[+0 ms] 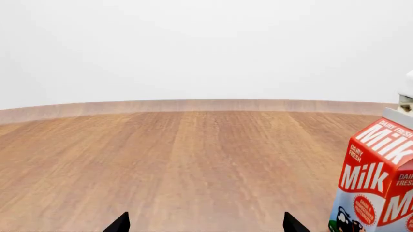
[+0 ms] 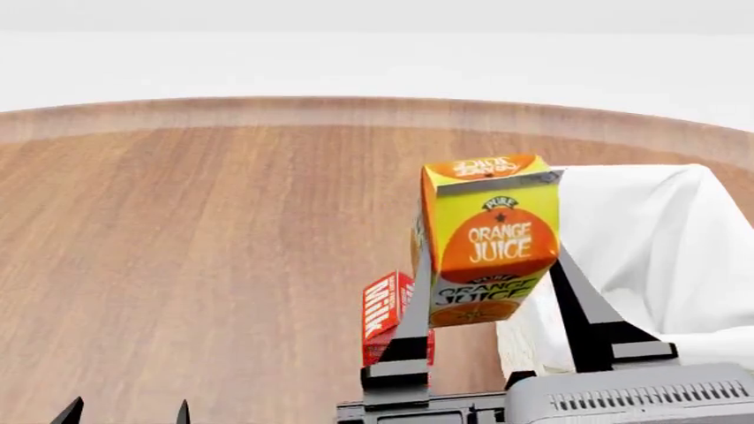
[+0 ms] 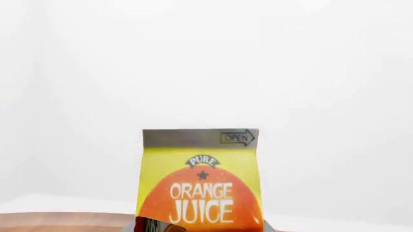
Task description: Pick up the orange juice, and put it in the basket.
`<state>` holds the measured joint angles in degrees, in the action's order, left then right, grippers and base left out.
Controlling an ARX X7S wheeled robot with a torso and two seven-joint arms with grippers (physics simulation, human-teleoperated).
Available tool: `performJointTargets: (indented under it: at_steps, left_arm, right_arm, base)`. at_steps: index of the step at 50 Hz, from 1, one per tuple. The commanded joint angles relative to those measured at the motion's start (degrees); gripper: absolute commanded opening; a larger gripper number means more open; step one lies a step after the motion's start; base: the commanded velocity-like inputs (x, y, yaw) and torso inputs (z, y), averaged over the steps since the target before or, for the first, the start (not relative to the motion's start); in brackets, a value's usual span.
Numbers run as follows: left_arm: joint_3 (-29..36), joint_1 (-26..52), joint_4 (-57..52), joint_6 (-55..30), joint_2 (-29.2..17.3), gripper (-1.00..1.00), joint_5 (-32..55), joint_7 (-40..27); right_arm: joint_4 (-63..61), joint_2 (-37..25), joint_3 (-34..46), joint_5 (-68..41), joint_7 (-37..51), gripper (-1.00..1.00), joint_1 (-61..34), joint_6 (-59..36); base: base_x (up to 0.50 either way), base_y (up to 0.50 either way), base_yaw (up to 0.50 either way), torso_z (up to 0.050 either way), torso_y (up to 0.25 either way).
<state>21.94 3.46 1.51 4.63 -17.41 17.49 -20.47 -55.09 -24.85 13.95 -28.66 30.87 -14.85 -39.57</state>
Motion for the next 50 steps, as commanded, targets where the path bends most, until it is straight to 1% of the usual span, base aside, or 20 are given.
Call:
performJointTargets:
  at_steps: [1, 23, 43, 50]
  left_arm:
    - [0.2, 0.0, 0.0, 0.1, -0.1, 1.0, 0.1, -0.1]
    - [0.4, 0.1, 0.1, 0.2, -0.3, 1.0, 0.3, -0.4]
    - [0.7, 0.2, 0.1, 0.3, -0.5, 1.0, 0.5, -0.6]
    - [0.8, 0.2, 0.1, 0.3, -0.5, 1.0, 0.5, -0.6]
  right_arm:
    - [-2.1, -1.6, -3.6, -0.4, 0.5, -1.0, -1.7, -1.8]
    - [-1.0, -3.6, -7.4, -2.7, 1.3, -1.0, -1.8, -0.9]
    - [4.4, -5.1, -11.6, -3.0, 1.2, -1.0, -1.4, 2.2]
    - [6.5, -5.4, -11.4, -1.7, 0.8, -1.0, -1.5, 3.3]
  base:
    - [0.0, 0.0, 0.0, 0.0, 0.0]
    - [0.0, 0.0, 0.0, 0.0, 0.001]
    - [0.0, 0.0, 0.0, 0.0, 0.0]
    - [0.0, 0.0, 0.0, 0.001, 0.0]
